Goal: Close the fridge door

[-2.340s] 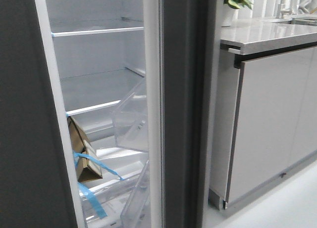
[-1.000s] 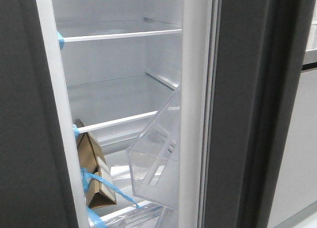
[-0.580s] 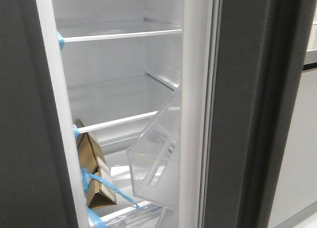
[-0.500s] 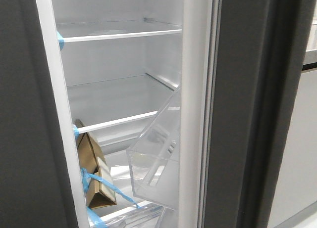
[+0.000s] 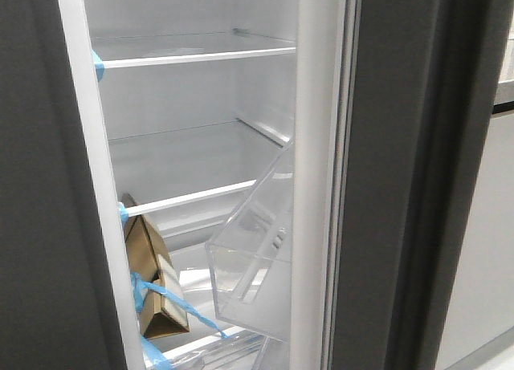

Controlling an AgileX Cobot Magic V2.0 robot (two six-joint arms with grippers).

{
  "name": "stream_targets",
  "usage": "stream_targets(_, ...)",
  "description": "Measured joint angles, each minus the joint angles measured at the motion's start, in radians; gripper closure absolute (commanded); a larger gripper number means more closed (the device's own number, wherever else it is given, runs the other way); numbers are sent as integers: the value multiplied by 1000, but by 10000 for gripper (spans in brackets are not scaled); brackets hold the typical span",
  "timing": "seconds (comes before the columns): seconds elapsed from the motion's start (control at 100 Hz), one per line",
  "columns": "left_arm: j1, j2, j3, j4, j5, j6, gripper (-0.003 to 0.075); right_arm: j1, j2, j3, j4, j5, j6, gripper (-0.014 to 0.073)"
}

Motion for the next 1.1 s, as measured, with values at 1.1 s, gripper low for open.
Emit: stream_targets(1.1, 0, 0, 0, 0, 0, 0, 740, 9, 804, -491, 895, 192, 12, 665)
